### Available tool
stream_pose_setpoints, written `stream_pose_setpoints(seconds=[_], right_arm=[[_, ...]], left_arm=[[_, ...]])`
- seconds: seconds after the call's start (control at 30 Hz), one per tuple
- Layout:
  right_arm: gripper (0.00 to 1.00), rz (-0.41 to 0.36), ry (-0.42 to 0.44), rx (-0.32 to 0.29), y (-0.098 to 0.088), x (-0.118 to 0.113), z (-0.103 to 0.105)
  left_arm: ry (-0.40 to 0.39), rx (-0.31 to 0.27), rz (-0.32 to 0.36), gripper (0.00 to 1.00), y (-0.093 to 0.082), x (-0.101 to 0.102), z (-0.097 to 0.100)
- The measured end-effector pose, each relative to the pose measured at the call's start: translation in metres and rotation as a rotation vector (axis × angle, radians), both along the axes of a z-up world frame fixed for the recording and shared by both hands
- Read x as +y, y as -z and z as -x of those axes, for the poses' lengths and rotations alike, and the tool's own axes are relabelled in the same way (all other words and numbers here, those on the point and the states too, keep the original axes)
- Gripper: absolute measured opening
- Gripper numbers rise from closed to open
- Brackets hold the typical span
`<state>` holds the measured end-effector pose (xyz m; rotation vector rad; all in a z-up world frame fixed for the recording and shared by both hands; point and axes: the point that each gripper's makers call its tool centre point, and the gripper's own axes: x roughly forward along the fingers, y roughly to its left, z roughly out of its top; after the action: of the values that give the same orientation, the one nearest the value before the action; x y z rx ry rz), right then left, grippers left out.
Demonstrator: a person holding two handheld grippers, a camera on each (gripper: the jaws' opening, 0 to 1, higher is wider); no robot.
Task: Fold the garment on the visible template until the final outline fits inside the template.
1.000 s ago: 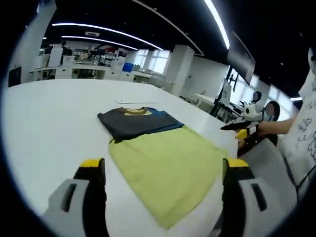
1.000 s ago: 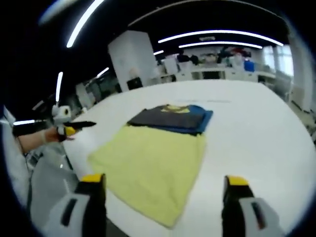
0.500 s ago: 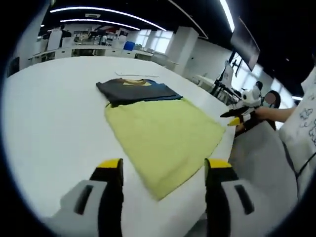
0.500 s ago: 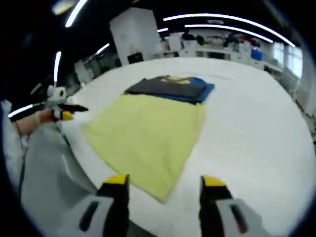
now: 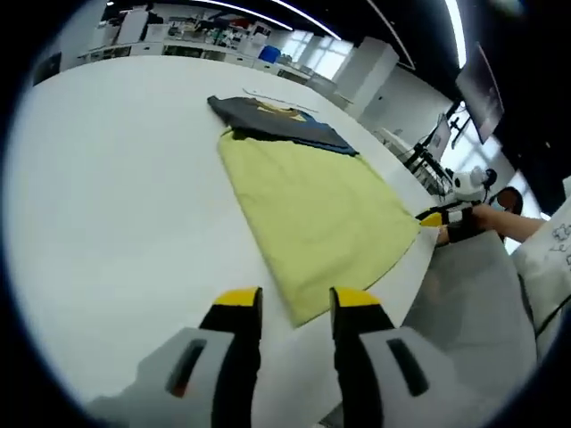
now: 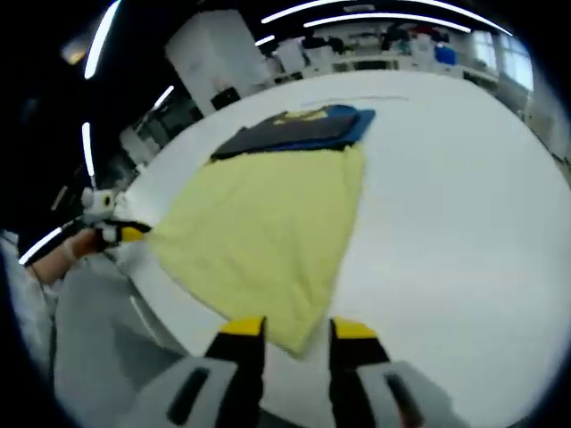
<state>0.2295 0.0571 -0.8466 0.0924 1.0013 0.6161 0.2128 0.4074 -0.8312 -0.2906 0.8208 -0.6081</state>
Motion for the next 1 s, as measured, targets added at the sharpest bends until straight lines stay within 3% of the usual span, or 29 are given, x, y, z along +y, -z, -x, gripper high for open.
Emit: stream_pose_setpoints(seconds=[0.17,0.2,0.27,0.3,0.4,0.63,0.73,0.8,1.0], right_arm=[[0.07,-0.042,0.023,0.041,0.002,0.002,0.000],[0.01,-0.051,0.024,0.054,0.004,0.004,0.000],[0.00,-0.048,0.021,0.059,0.006,0.006,0.001],[0.00,-0.049,0.027,0.060,0.006,0.006,-0.001],[0.00,-0.052,0.031,0.065,0.007,0.005,-0.005],[0.00,-0.140,0.046,0.040,-0.030,0.001,0.000],[0.00,-0.158,0.052,0.040,-0.037,-0.005,0.002],[0.00,-0.162,0.047,0.032,-0.045,-0.006,0.007],[0.00,-0.209,0.082,0.082,-0.058,-0.011,0.031]], left_arm=[[0.011,0.029,0.015,0.10,0.006,-0.008,0.005],[0.009,0.024,0.007,0.07,0.009,-0.006,0.003],[0.057,0.027,-0.043,0.00,0.013,-0.004,0.008],[0.035,-0.011,-0.020,0.00,0.008,-0.006,0.001],[0.002,0.040,-0.014,0.00,0.009,-0.006,0.003],[-0.011,0.008,0.058,0.00,-0.022,-0.007,0.006],[-0.018,-0.011,0.093,0.00,-0.036,-0.012,0.011],[-0.013,-0.011,0.101,0.00,-0.040,-0.014,0.017],[-0.035,0.021,0.145,0.00,-0.042,-0.018,0.043]])
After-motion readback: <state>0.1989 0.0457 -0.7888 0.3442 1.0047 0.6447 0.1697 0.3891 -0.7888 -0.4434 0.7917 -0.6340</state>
